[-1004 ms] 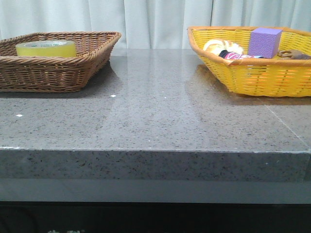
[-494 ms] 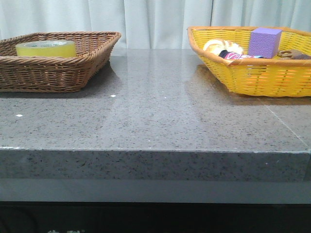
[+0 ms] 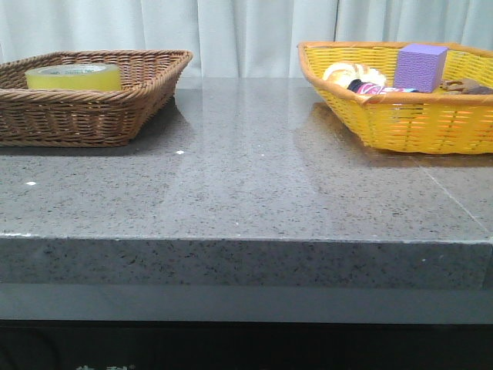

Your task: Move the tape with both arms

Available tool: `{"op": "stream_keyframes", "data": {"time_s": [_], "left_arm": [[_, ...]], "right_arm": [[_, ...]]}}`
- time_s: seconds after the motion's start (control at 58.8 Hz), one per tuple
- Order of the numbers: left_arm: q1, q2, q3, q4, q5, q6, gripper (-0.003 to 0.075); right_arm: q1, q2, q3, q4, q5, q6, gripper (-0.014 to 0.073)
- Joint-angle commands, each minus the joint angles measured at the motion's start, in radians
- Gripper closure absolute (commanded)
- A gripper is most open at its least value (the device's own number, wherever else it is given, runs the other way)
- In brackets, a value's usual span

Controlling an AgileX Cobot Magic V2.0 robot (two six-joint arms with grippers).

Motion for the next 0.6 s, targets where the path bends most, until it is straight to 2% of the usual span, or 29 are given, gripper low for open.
{"op": "stream_keyframes", "data": {"time_s": [0.0,0.238,0.579], "left_arm": [[0.002,-0.018,0.038,-0.008,-0.081,-0.006,0.0740],[0.002,-0.018,0.038,-0.008,-0.081,-0.006,0.0740],[0.002,-0.018,0.038,-0.008,-0.081,-0.006,0.0740]], "right_arm": [[-0.083,-0.104,0.074,-0.010,-0.186,-0.005,0.0662],[-0.239,-0.384,0.360,0.006,-0.339,-0.005,0.0662],[-0.245,-0.534,0.645,0.007,-0.554,-0.005,0.0662]]}}
